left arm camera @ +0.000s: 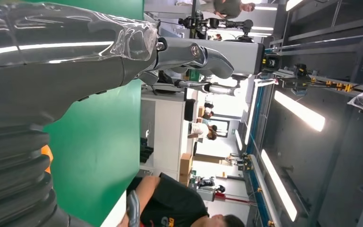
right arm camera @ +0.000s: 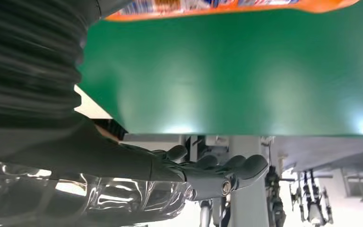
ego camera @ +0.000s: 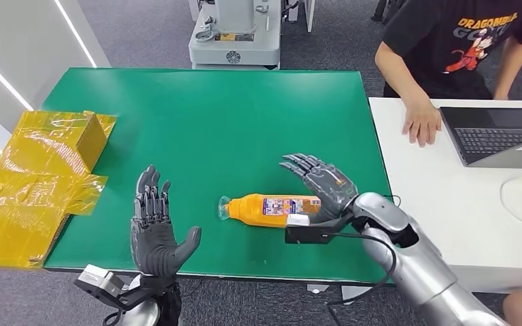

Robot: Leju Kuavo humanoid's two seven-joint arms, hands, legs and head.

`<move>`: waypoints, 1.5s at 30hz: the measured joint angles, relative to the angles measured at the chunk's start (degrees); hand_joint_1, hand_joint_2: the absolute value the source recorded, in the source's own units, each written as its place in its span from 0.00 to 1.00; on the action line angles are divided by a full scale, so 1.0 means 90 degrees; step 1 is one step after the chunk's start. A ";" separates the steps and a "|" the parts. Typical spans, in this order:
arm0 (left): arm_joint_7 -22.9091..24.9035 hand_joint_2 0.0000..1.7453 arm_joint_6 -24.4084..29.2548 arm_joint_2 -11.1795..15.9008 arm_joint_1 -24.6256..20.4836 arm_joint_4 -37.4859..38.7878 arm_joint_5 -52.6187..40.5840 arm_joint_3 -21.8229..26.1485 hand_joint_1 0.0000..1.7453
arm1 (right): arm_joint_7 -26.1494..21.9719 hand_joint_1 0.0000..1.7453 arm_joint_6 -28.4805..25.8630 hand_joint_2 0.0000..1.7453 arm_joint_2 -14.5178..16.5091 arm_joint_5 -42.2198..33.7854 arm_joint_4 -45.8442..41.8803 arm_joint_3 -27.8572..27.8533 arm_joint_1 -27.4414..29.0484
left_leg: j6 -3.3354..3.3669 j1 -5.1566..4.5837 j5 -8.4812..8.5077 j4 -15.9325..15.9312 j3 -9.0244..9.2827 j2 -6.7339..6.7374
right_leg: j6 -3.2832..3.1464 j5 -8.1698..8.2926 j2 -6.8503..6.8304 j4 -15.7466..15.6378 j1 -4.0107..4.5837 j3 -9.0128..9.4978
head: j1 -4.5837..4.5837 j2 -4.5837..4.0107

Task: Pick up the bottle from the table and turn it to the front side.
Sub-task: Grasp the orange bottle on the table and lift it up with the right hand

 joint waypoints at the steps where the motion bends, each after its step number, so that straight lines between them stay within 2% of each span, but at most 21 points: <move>1: 0.0000 1.00 0.0001 0.0001 -0.0002 0.0000 0.0004 -0.0007 0.00 | -0.0076 0.00 0.0123 1.00 -0.0011 -0.0084 0.0182 0.0082 -0.0184 | 0.0000 0.0000 0.0000 0.0000 0.0000 0.0000 | 0.0000 0.0000 0.0000 0.0000 0.0000 0.0000 | 0.0000 0.0000; 7: 0.0000 1.00 0.0032 0.0002 -0.0046 0.0000 0.0062 -0.0035 0.00 | -0.0361 0.00 0.0592 1.00 0.0033 -0.0390 0.1055 0.0709 -0.0872 | 0.0000 0.0002 -0.0001 -0.0004 -0.0001 -0.0002 | 0.0001 -0.0003 -0.0004 0.0002 0.0002 0.0000 | 0.0000 0.0000; 18: 0.0000 1.00 0.0061 0.0007 -0.0136 0.0000 0.0182 -0.0059 0.00 | -0.0670 0.00 0.0746 1.00 0.0534 -0.0865 0.2380 0.1529 -0.1213 | 0.0000 0.0001 -0.0001 -0.0004 -0.0001 -0.0003 | 0.0001 -0.0003 -0.0006 0.0001 0.0002 0.0001 | 0.0001 0.0000; 25: 0.0000 1.00 0.0109 0.0007 -0.0197 0.0000 0.0143 -0.0059 0.00 | -0.0675 0.00 0.0486 1.00 0.0644 -0.0908 0.2948 0.1763 -0.1233 | 0.0000 0.0000 -0.0001 -0.0002 -0.0002 -0.0003 | 0.0001 -0.0003 -0.0005 0.0001 0.0001 0.0001 | 0.0000 0.0000; 31: 0.0000 1.00 0.0185 0.0007 -0.0187 0.0000 0.0100 -0.0052 0.00 | -0.0202 0.00 -0.0192 1.00 0.0709 -0.0494 0.3376 0.2077 -0.1376 | 0.0001 0.0001 -0.0001 -0.0003 -0.0002 -0.0004 | 0.0001 -0.0003 -0.0006 0.0001 0.0002 0.0001 | 0.0000 0.0000; 40: 0.0000 1.00 0.0174 0.0007 -0.0184 0.0000 0.0072 -0.0044 0.00 | 0.0053 0.00 -0.0427 1.00 0.0712 -0.0419 0.3718 0.2269 -0.1436 | 0.0001 0.0001 -0.0001 -0.0002 -0.0001 -0.0003 | 0.0001 -0.0003 -0.0005 0.0001 0.0002 0.0001 | 0.0000 0.0000; 44: 0.0000 1.00 0.0174 0.0007 -0.0183 0.0000 0.0068 -0.0044 0.00 | 0.0061 0.99 -0.0547 1.00 0.0712 -0.0419 0.3760 0.2308 -0.1439 | 0.0001 0.0001 -0.0001 -0.0002 -0.0001 -0.0004 | 0.0001 -0.0003 -0.0006 0.0001 0.0001 0.0002 | 0.0000 0.0000; 45: 0.0000 1.00 0.0174 0.0007 -0.0183 0.0000 0.0068 -0.0043 0.00 | 0.0063 1.00 -0.0594 1.00 0.0712 -0.0421 0.3769 0.2317 -0.1436 | 0.0001 0.0001 -0.0001 -0.0002 -0.0001 -0.0004 | 0.0001 -0.0003 -0.0005 0.0001 0.0002 0.0002 | 0.0000 0.0000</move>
